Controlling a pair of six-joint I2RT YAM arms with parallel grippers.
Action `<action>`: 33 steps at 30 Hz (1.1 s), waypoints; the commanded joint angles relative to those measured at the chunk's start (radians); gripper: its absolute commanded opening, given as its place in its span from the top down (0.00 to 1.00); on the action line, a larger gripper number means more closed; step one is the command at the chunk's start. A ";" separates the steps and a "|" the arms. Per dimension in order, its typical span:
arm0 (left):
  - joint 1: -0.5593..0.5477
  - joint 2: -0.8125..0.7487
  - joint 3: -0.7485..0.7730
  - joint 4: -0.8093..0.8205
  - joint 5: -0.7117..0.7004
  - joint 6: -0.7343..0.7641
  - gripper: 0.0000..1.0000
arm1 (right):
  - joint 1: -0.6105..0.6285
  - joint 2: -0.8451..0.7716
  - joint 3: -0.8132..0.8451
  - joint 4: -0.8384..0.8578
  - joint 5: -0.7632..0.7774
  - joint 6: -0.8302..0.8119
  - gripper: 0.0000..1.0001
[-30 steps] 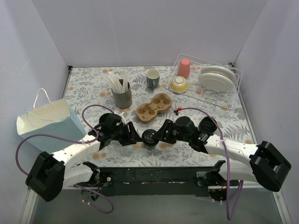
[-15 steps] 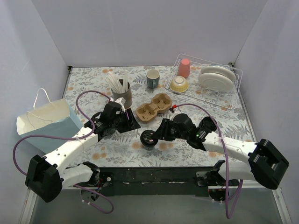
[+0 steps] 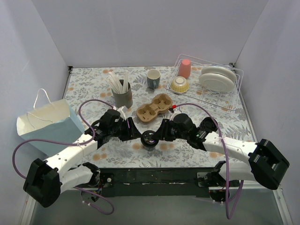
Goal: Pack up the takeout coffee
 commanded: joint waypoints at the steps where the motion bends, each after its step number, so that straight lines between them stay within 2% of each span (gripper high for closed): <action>1: 0.004 -0.004 -0.024 0.074 0.063 -0.024 0.57 | 0.005 0.015 0.016 -0.023 0.015 -0.037 0.58; 21: 0.004 -0.029 -0.205 0.309 0.138 -0.248 0.72 | 0.005 -0.015 -0.066 0.011 0.014 -0.012 0.60; 25: 0.004 -0.030 -0.233 0.321 0.124 -0.280 0.77 | 0.005 -0.027 -0.090 0.015 0.019 -0.006 0.60; 33: 0.004 -0.013 -0.303 0.387 0.108 -0.322 0.80 | 0.005 -0.032 -0.131 0.028 0.029 -0.004 0.61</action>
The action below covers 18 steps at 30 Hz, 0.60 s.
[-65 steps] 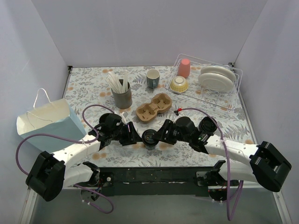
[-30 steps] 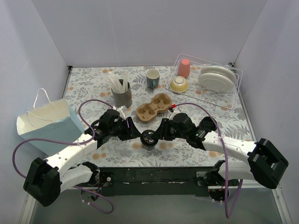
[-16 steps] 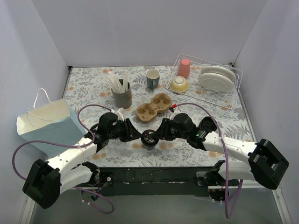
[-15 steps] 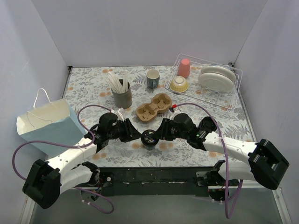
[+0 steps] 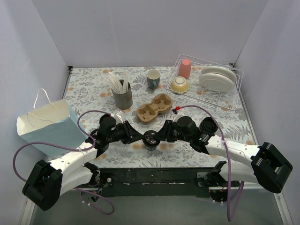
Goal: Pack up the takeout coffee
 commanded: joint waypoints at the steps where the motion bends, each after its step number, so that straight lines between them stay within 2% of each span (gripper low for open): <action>1: -0.014 0.014 -0.075 -0.027 -0.001 -0.026 0.80 | 0.009 0.011 -0.066 -0.058 0.015 -0.013 0.61; 18: -0.022 0.109 -0.187 -0.021 -0.088 0.032 0.81 | 0.011 0.005 -0.141 -0.057 0.066 -0.038 0.62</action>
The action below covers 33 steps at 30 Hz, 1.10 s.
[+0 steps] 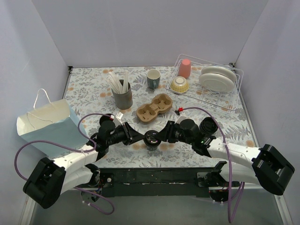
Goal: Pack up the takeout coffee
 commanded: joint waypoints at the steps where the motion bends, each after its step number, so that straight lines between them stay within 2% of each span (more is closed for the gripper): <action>1: -0.021 0.080 -0.095 -0.239 -0.097 0.090 0.81 | 0.011 0.025 -0.082 -0.141 0.032 -0.043 0.62; 6: -0.044 0.090 -0.109 -0.219 -0.105 0.093 0.85 | 0.012 0.002 -0.108 -0.133 0.033 -0.049 0.64; 11: -0.081 0.129 -0.127 -0.170 -0.116 0.071 0.83 | 0.018 -0.015 -0.126 -0.139 0.076 -0.043 0.64; 14: -0.093 0.142 -0.121 -0.189 -0.131 0.084 0.75 | 0.018 -0.018 -0.119 -0.145 0.081 -0.049 0.64; 15: -0.098 0.139 -0.104 -0.196 -0.136 0.088 0.67 | 0.018 -0.018 -0.117 -0.148 0.087 -0.049 0.64; 18: -0.112 0.128 -0.032 -0.293 -0.186 0.134 0.66 | 0.018 -0.027 -0.119 -0.153 0.095 -0.044 0.64; 21: -0.128 0.131 -0.004 -0.357 -0.223 0.153 0.68 | 0.018 -0.032 -0.119 -0.153 0.096 -0.043 0.64; 27: -0.217 0.172 -0.001 -0.348 -0.275 0.108 0.77 | 0.018 -0.035 -0.140 -0.141 0.105 -0.032 0.65; 31: -0.265 0.238 0.002 -0.321 -0.298 0.073 0.78 | 0.018 -0.040 -0.162 -0.136 0.115 -0.026 0.65; 33: -0.274 0.240 0.014 -0.321 -0.302 0.065 0.74 | 0.018 -0.050 -0.160 -0.142 0.121 -0.027 0.65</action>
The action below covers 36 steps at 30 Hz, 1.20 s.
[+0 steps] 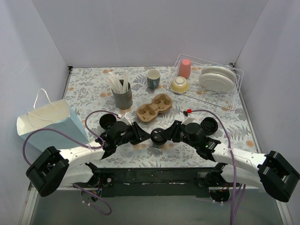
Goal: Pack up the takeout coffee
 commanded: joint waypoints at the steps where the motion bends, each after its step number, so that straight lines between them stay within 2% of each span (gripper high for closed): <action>1: -0.070 0.118 -0.061 -0.337 -0.054 0.043 0.72 | 0.025 0.036 -0.061 -0.206 -0.024 -0.025 0.66; 7: -0.070 0.018 0.051 -0.462 -0.103 0.074 0.63 | 0.024 0.005 -0.080 -0.170 -0.010 -0.046 0.66; 10: -0.070 0.001 0.121 -0.519 -0.113 0.098 0.60 | 0.024 0.003 -0.078 -0.113 -0.048 -0.100 0.66; 16: -0.070 -0.011 0.215 -0.588 -0.149 0.115 0.55 | 0.022 0.008 -0.006 -0.136 -0.074 -0.193 0.64; 26: -0.069 -0.020 0.260 -0.640 -0.162 0.127 0.49 | 0.011 0.079 0.084 -0.152 -0.183 -0.301 0.57; 36: -0.069 0.000 0.278 -0.645 -0.161 0.134 0.45 | -0.033 0.132 0.129 -0.169 -0.243 -0.341 0.52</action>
